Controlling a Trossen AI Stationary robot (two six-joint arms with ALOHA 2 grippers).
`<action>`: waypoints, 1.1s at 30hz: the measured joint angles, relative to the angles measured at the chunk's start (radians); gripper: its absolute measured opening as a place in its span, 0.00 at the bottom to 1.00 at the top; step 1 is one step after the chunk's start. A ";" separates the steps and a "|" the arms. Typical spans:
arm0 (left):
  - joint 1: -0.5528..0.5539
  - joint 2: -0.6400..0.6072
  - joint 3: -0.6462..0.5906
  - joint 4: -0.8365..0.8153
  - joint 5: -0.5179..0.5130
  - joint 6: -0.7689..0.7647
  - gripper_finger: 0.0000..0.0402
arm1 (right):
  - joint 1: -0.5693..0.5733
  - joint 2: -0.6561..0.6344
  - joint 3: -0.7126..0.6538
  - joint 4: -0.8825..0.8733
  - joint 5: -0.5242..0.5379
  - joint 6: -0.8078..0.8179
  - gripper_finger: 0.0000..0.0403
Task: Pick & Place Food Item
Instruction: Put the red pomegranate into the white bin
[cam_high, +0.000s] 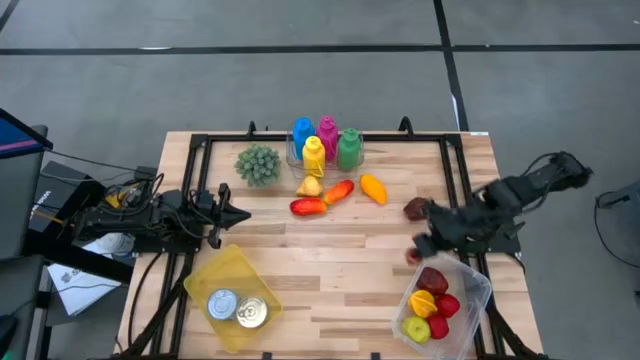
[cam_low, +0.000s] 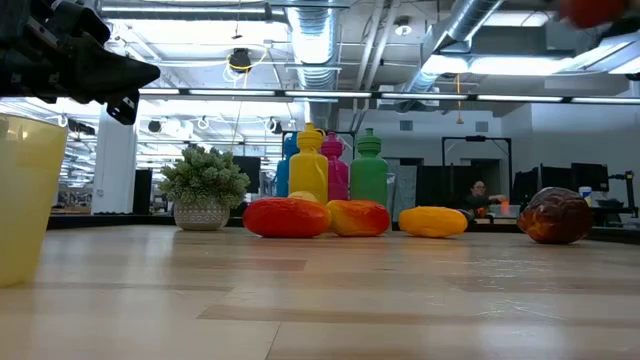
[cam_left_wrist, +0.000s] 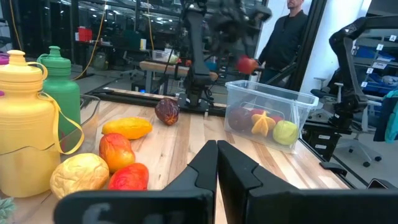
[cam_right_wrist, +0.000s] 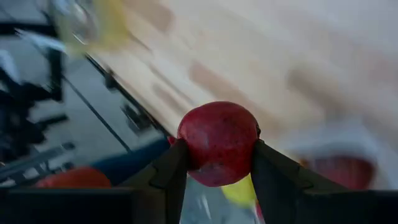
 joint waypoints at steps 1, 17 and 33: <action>0.000 0.000 0.000 0.000 0.000 0.000 0.00 | 0.058 0.006 0.000 -0.016 0.001 0.058 0.37; 0.000 0.000 0.000 0.000 0.000 0.000 0.00 | 0.506 0.252 -0.001 0.069 -0.231 0.527 0.38; 0.000 0.000 0.000 0.000 0.000 0.000 0.00 | 0.495 0.390 -0.001 0.174 -0.293 0.451 0.40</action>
